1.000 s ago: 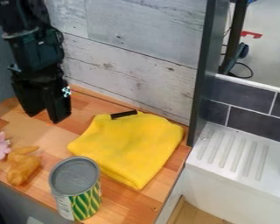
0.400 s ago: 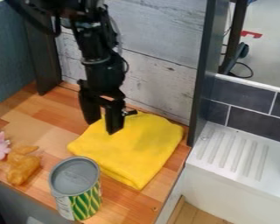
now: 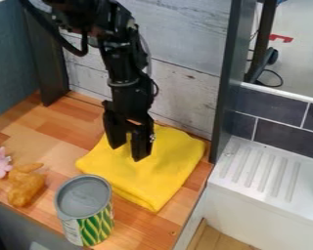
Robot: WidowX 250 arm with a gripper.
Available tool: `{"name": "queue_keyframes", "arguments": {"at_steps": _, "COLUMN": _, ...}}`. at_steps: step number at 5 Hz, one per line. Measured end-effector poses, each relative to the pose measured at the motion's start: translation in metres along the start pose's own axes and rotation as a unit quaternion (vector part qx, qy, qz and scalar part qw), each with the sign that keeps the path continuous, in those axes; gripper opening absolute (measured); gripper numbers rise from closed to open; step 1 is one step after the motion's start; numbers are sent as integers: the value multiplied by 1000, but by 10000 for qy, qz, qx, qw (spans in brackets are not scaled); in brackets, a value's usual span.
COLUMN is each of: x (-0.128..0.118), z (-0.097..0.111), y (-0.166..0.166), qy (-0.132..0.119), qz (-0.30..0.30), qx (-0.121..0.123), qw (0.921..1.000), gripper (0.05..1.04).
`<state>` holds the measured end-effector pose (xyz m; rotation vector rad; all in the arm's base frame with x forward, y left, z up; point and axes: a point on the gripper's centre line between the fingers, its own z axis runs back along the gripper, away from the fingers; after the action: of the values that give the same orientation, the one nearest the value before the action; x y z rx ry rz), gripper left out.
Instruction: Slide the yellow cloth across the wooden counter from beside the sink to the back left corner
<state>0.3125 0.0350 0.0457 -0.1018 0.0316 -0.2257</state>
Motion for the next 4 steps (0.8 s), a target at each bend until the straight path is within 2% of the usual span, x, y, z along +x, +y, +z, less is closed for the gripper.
{"name": "queue_keyframes", "arguments": {"at_steps": 1, "x": 1, "z": -19, "y": -3, "qy": -239, "qz": 64, "qx": 436, "qw": 9987, "gripper": 1000}}
{"name": "queue_keyframes", "arguments": {"at_steps": 2, "x": 4, "z": -28, "y": 2, "qy": -531, "qz": 121, "qx": 782, "qw": 9955, "gripper": 1000}}
{"name": "queue_keyframes", "arguments": {"at_steps": 3, "x": 6, "z": -36, "y": 11, "qy": -498, "qz": 226, "qx": 960, "qw": 9939, "gripper": 1000}}
{"name": "queue_keyframes", "arguments": {"at_steps": 4, "x": 6, "z": -31, "y": 34, "qy": -406, "qz": 593, "qx": 1252, "qw": 9895, "gripper": 1000}}
